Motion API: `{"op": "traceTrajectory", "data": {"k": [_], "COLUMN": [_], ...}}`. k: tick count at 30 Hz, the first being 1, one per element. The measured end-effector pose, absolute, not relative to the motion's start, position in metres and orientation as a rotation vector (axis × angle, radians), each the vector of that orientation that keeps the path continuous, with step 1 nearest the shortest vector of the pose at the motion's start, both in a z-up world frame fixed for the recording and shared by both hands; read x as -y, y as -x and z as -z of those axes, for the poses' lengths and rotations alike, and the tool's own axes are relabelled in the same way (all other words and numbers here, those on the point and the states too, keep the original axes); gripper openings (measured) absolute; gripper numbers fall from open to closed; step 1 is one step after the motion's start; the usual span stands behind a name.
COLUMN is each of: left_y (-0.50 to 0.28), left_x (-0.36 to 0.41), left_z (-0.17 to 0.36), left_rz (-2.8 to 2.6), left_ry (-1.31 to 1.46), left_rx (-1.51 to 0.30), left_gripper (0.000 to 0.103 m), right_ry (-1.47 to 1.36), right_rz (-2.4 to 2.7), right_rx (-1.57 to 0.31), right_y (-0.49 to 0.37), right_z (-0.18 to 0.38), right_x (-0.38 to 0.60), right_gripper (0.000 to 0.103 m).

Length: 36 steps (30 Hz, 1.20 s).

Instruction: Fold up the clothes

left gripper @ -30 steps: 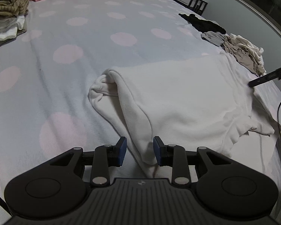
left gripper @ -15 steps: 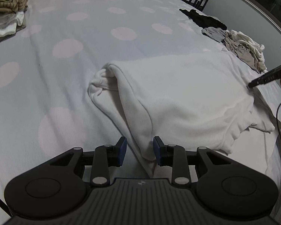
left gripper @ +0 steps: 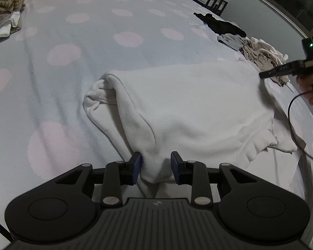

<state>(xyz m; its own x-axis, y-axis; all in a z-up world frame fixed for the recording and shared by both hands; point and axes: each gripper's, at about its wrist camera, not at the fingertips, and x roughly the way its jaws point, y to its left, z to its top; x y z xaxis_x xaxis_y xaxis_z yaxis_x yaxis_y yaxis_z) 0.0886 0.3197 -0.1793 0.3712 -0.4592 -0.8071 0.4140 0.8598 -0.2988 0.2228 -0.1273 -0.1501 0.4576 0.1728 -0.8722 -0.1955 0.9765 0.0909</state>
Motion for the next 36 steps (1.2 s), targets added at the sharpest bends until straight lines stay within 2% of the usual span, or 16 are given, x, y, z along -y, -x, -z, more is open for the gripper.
{"op": "traceTrajectory", "data": {"k": [4,7,8,9,10,12,21,23,24,27,28,32,33,36], "left_y": [-0.086,-0.083,-0.082,-0.082,-0.082,-0.082,-0.082,-0.085,-0.086,-0.091,-0.092,-0.095,-0.096,-0.096], "left_x": [-0.320,-0.319,-0.320,-0.321,-0.323,-0.324,-0.318,-0.317,-0.317,-0.317,-0.318,-0.319,-0.321,-0.332], "left_z": [0.181,0.177,0.176,0.176,0.177,0.180,0.180,0.181,0.181,0.183,0.183,0.186,0.186,0.183], "left_rz": [0.576,0.595,0.595,0.594,0.592,0.585,0.625,0.622,0.614,0.598,0.601,0.599,0.599,0.612], "left_ry": [0.030,-0.007,-0.014,-0.013,-0.007,0.008,-0.001,-0.003,-0.003,0.026,0.044,0.093,0.107,0.173], "left_rx": [-1.063,-1.051,-1.046,-1.044,-1.045,-1.051,-1.065,-1.071,-1.075,-1.084,-1.088,-1.133,-1.143,-1.157], "left_gripper": [0.028,0.028,0.028,0.028,0.028,0.028,0.028,0.028,0.028,0.028,0.026,0.008,0.007,0.005], "right_ry": [-0.068,-0.086,-0.083,-0.078,-0.076,-0.071,-0.014,-0.020,-0.021,-0.025,-0.023,-0.016,-0.014,-0.008], "right_rz": [-0.190,-0.213,-0.206,-0.186,-0.168,-0.162,-0.261,-0.282,-0.287,-0.293,-0.292,-0.293,-0.294,-0.290], "right_rx": [-1.109,-1.161,-1.154,-1.146,-1.129,-1.117,-1.287,-1.291,-1.292,-1.290,-1.289,-1.288,-1.287,-1.262], "right_y": [-0.222,-0.217,-0.214,-0.213,-0.211,-0.205,-0.171,-0.169,-0.168,-0.168,-0.168,-0.166,-0.167,-0.168], "right_z": [0.155,0.172,0.171,0.165,0.159,0.150,0.172,0.176,0.177,0.176,0.175,0.173,0.173,0.168], "right_x": [0.139,0.138,0.138,0.140,0.142,0.146,0.137,0.135,0.135,0.133,0.133,0.130,0.130,0.131], "right_gripper": [0.004,0.011,0.015,0.029,0.036,0.037,0.036,0.028,0.020,0.017,0.017,0.014,0.007,0.005]}}
